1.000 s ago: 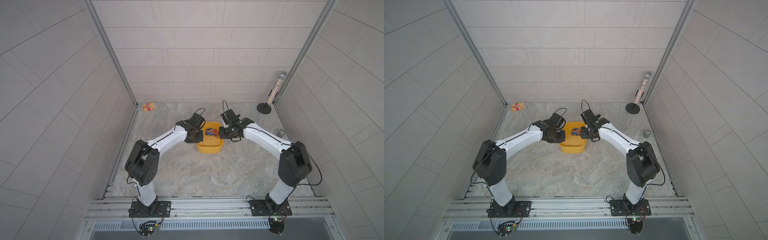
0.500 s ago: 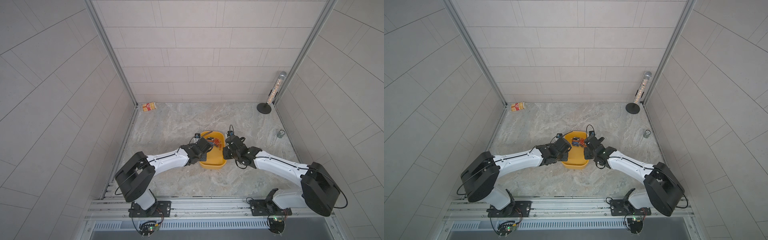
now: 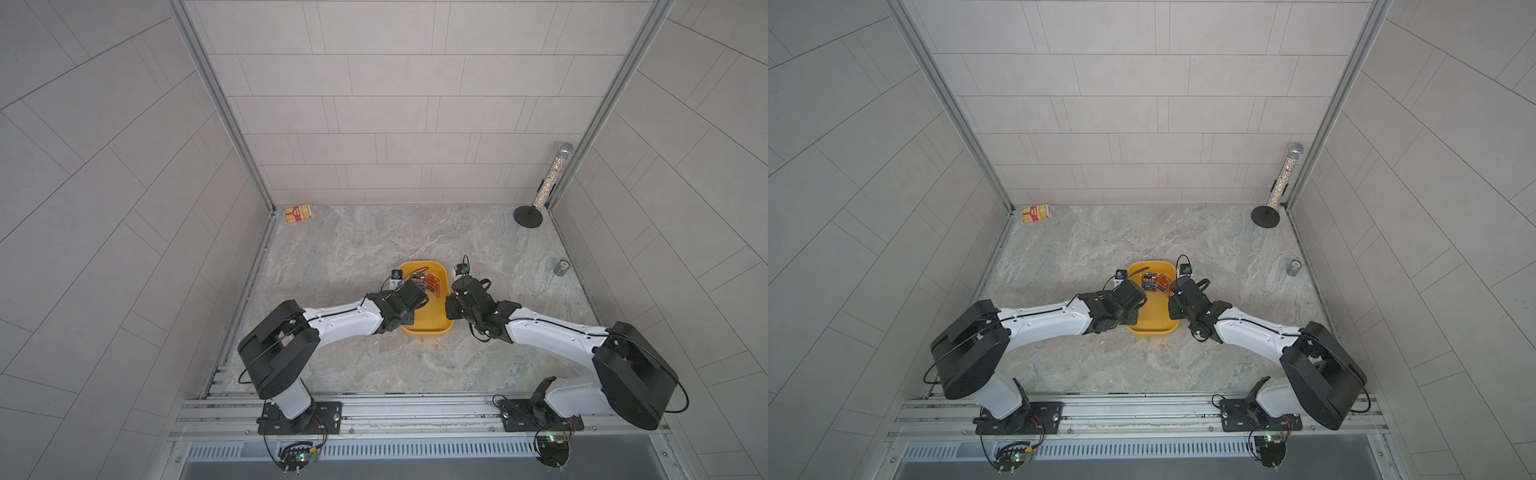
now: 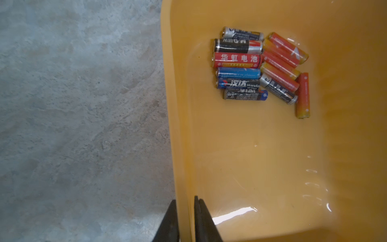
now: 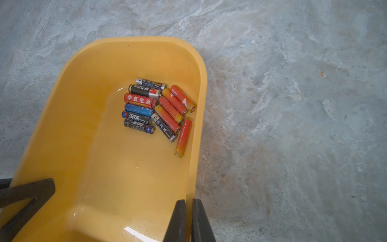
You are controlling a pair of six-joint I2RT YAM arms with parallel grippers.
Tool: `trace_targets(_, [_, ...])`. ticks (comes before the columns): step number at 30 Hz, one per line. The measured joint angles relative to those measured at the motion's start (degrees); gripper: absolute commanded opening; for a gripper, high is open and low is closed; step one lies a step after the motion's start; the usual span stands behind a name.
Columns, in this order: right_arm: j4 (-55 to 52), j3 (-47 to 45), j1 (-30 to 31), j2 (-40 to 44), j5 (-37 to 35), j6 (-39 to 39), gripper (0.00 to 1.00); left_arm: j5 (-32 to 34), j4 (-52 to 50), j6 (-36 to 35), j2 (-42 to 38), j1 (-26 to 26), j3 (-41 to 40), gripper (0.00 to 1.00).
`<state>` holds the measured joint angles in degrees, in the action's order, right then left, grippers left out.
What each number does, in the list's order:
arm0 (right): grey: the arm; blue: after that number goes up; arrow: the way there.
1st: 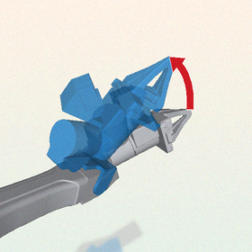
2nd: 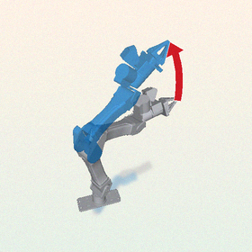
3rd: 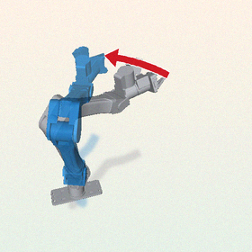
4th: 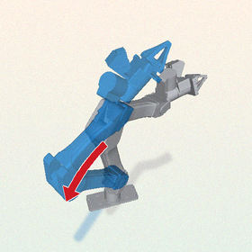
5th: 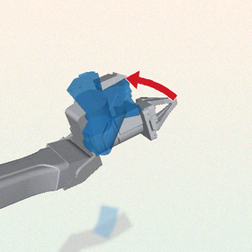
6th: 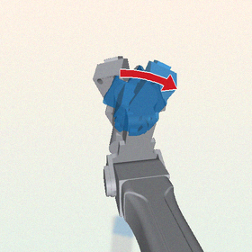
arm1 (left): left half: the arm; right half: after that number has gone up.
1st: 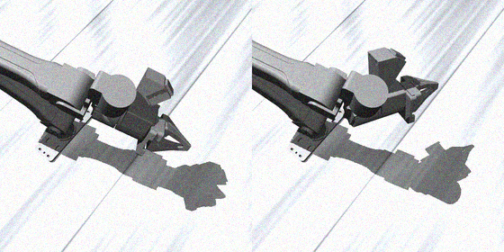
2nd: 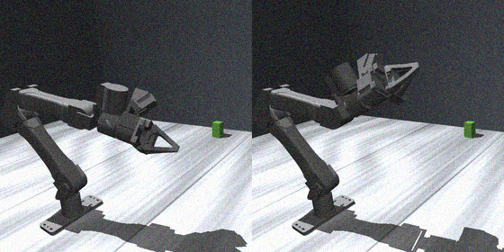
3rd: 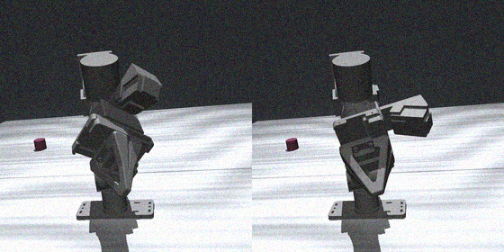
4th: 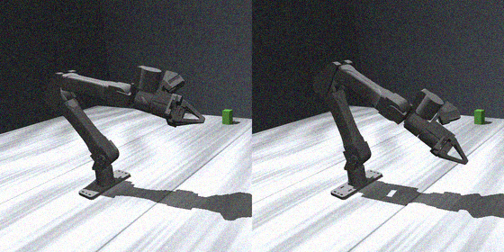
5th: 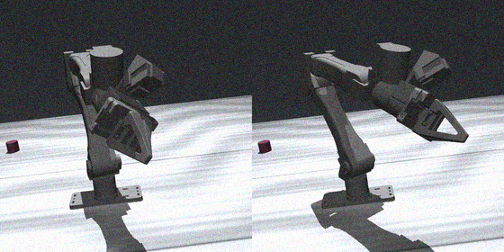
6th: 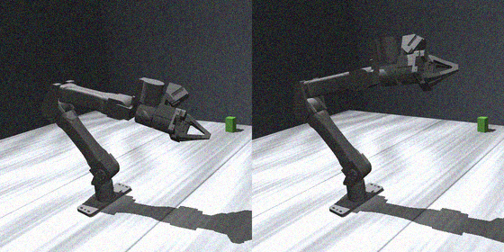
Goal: Take the batteries out of the storage box
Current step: Place the storage box at the center of the board.
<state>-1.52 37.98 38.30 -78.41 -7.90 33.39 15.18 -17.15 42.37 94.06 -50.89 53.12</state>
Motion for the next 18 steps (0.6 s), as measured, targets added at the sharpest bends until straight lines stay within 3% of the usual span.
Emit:
trace_targets(13, [-2.27,0.68,0.07,0.07,-0.26,-1.22,0.28,1.36,-1.44,-0.81,0.02,-0.24,0.02,0.23])
trace_targets(18, [-3.06,0.7,0.04,0.31,-0.48,-1.53,0.33,2.25,-2.49,-1.01,0.15,-0.24,0.26,0.31])
